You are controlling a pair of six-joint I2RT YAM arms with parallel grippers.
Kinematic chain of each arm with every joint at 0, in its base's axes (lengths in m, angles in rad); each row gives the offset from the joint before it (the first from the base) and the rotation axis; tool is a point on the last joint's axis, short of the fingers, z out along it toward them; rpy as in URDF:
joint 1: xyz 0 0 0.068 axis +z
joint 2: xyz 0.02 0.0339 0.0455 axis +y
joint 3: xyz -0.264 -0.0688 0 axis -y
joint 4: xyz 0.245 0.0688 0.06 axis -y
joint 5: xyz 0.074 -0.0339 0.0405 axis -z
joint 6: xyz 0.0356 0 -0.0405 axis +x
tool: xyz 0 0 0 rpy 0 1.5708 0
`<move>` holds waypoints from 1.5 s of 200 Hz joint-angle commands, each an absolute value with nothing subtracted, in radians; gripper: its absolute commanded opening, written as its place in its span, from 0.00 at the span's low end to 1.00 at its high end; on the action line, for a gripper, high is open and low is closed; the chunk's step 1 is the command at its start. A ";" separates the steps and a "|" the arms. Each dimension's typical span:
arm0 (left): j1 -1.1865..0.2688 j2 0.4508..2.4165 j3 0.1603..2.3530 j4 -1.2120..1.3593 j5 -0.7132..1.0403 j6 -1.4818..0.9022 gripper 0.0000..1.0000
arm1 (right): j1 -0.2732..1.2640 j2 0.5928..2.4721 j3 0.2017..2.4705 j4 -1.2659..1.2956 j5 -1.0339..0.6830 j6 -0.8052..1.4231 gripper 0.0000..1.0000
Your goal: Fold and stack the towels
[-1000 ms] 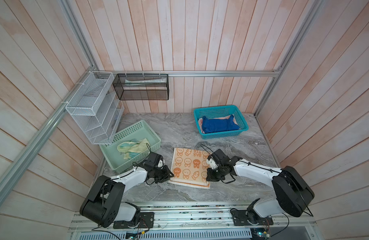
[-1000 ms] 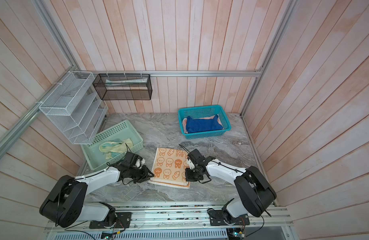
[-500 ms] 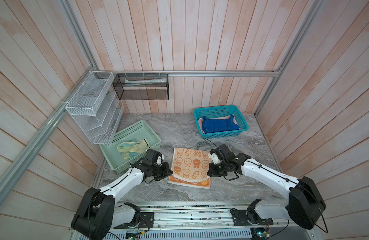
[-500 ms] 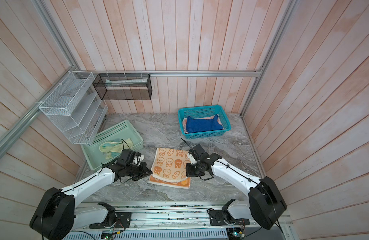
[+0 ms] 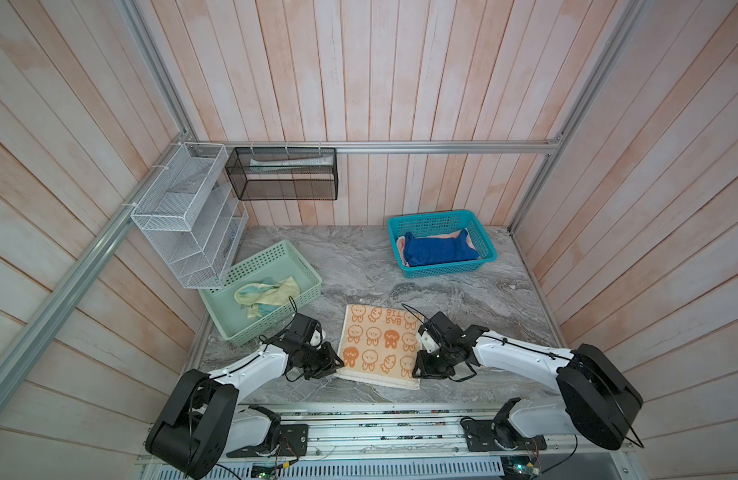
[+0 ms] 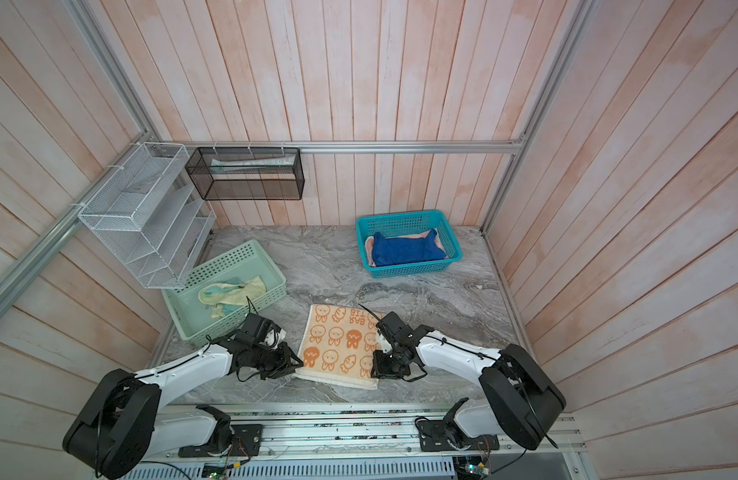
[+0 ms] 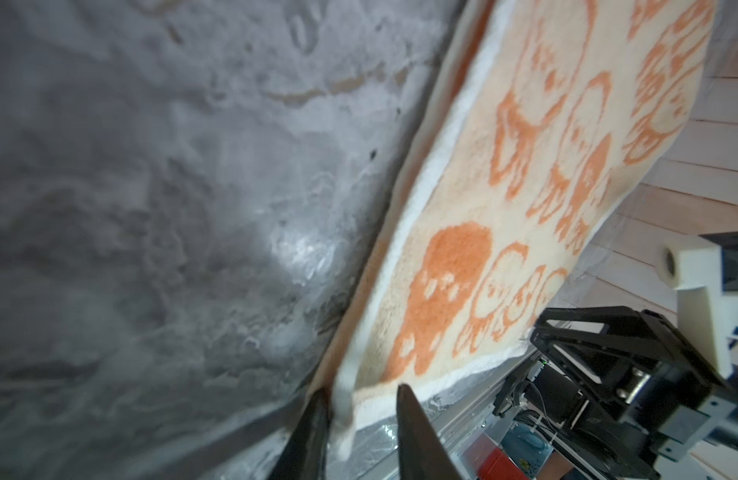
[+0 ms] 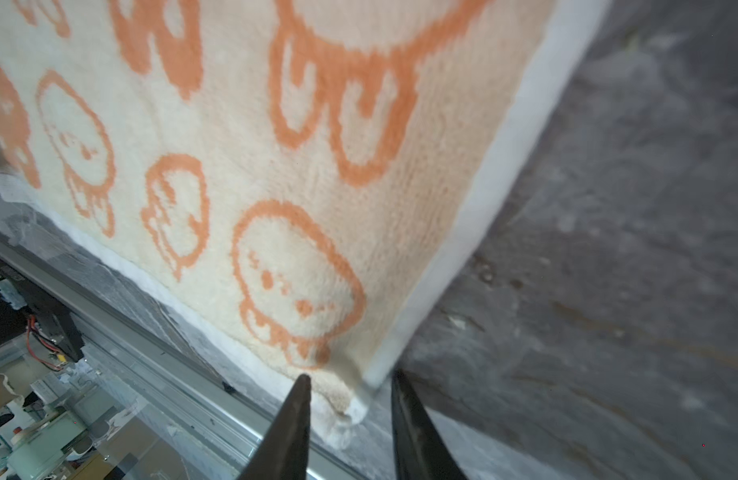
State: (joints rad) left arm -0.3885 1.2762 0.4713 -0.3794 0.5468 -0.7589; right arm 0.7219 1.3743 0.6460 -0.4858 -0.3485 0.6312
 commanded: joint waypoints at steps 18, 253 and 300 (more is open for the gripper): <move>-0.345 1.248 0.600 -0.551 0.396 -0.650 0.39 | 0.613 1.330 0.748 -0.599 -0.266 0.507 0.47; -0.291 1.977 1.174 -0.273 0.569 -0.481 0.35 | 0.370 1.780 0.962 -0.246 -0.350 0.424 0.10; -0.288 1.970 1.198 -0.238 0.595 -0.447 0.00 | 0.371 1.785 1.043 -0.298 -0.295 0.337 0.00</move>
